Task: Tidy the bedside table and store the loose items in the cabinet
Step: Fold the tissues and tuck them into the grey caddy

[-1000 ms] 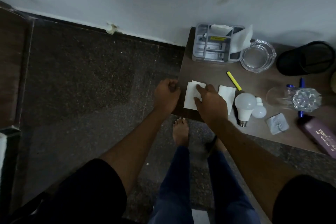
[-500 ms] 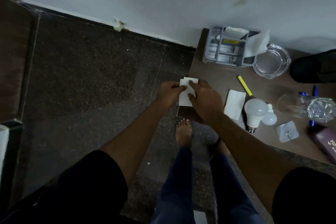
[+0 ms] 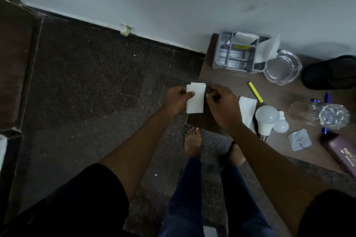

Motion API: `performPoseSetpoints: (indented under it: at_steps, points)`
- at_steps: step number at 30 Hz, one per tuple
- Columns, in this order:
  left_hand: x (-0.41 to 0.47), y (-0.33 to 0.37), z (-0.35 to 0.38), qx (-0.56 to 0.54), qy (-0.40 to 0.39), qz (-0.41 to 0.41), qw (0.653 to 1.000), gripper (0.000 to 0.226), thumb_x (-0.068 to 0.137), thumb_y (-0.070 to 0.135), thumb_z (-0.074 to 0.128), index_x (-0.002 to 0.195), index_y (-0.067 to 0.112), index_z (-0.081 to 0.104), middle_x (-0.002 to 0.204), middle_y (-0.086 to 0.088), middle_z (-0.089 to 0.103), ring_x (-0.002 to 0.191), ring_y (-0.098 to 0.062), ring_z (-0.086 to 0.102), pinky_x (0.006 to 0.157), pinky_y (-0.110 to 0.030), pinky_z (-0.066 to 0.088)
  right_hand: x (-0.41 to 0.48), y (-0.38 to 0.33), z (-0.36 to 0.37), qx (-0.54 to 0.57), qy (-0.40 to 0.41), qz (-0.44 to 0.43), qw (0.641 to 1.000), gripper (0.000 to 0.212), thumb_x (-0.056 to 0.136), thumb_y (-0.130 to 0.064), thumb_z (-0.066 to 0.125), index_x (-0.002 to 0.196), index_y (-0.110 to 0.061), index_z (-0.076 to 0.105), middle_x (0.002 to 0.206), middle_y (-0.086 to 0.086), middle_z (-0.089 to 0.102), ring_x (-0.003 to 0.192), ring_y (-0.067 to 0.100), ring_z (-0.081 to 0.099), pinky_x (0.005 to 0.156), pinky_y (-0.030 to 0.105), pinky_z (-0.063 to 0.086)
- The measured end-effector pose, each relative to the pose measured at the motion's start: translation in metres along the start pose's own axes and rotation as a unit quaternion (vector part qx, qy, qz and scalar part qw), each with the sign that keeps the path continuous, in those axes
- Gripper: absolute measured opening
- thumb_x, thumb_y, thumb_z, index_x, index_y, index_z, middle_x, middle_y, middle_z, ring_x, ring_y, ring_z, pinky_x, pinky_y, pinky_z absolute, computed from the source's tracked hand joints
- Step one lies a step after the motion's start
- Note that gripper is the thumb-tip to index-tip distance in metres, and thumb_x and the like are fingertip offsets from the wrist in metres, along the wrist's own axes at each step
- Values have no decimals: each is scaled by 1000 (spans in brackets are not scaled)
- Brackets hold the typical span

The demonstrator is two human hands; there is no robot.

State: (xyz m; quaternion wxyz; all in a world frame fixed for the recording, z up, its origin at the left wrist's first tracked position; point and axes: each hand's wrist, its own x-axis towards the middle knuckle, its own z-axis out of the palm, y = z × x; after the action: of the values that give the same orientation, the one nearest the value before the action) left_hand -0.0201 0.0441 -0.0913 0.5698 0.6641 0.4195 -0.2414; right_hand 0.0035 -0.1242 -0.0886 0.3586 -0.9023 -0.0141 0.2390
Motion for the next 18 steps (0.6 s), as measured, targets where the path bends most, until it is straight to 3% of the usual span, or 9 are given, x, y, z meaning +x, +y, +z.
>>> performPoseSetpoints:
  at_steps: [3,10,15,18]
  points:
    - [-8,6,1,-9,-16,-3,1000,34,93,15,67,125,5,65,126,-15,68,111,-30,67,94,-51,56,-3,-1,-7,36,-5,36,999,33,96,-24,63,128,-13,65,115,7,71,100,23,66,89,36,55]
    - [-23,22,19,-20,-50,10,998,35,94,16,66,128,7,65,126,-13,68,110,-32,67,93,-51,57,-16,-6,-27,74,-48,23,996,35,100,-14,54,134,-12,62,129,8,69,112,26,65,88,23,43]
    - [-35,38,40,-9,-54,40,998,33,94,15,67,125,4,66,122,-14,69,107,-30,68,90,-46,59,-21,-4,-42,69,-44,22,996,39,101,-16,54,139,-11,58,134,9,65,119,26,62,93,22,41]
    - [-41,44,53,-6,-49,60,997,30,93,13,67,122,6,68,119,-15,70,99,-25,67,86,-43,59,-26,1,-54,116,-27,29,992,39,99,-17,57,138,-13,58,132,6,67,114,21,63,97,29,48]
